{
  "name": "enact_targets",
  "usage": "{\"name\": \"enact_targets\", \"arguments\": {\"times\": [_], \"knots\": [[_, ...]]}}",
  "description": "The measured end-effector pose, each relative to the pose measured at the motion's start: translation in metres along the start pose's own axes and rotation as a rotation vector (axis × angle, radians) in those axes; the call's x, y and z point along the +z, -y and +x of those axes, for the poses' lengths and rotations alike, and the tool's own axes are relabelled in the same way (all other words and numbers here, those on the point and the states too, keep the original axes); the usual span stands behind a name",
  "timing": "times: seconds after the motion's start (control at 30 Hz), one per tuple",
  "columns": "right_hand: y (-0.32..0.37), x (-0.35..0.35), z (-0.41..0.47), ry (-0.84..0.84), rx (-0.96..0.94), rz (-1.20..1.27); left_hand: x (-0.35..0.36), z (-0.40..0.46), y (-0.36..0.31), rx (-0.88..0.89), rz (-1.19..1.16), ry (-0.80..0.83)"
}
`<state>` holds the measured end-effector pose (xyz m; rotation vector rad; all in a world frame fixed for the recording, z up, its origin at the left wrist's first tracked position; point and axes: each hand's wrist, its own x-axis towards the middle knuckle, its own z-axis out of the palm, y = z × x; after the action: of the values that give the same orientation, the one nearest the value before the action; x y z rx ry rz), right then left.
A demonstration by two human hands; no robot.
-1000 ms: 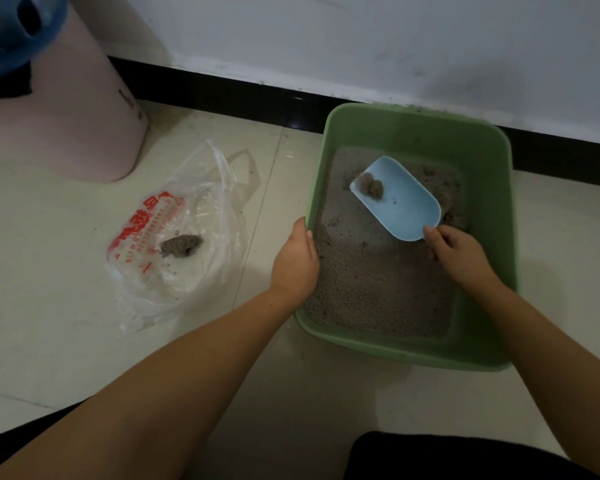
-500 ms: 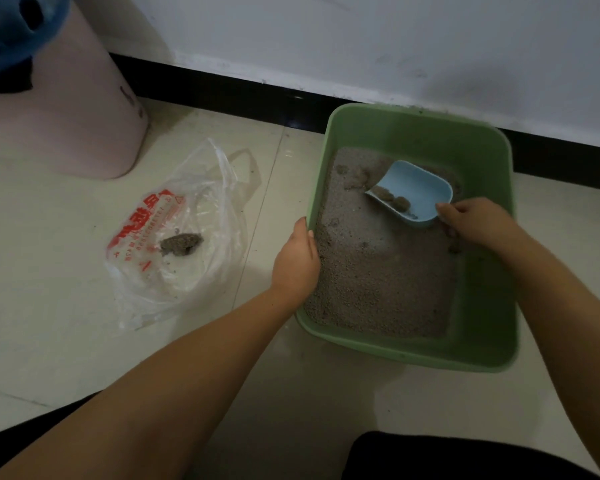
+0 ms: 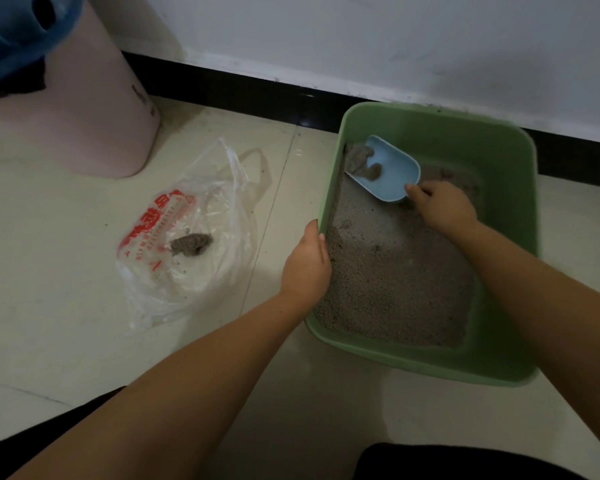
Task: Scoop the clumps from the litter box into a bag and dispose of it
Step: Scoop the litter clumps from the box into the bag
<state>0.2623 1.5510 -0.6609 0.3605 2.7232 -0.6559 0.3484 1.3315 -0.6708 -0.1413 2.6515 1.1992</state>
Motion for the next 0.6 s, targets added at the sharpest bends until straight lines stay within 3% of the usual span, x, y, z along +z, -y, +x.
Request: {"name": "enact_targets", "arguments": {"times": [0.17, 0.27, 0.43, 0.6], "knots": [[-0.018, 0.017, -0.012, -0.115, -0.006, 0.237, -0.001, 0.001, 0.001, 0.010, -0.013, -0.004], [-0.014, 0.020, -0.011, -0.047, -0.009, 0.273, 0.000, 0.001, 0.002, 0.007, -0.014, -0.004], [-0.019, 0.021, -0.017, -0.074, 0.014, 0.359, 0.001, 0.001, 0.001, 0.017, -0.016, -0.016], [-0.036, 0.016, -0.037, -0.008, 0.004, 0.300, 0.002, 0.001, 0.000, 0.030, 0.007, -0.031]]}}
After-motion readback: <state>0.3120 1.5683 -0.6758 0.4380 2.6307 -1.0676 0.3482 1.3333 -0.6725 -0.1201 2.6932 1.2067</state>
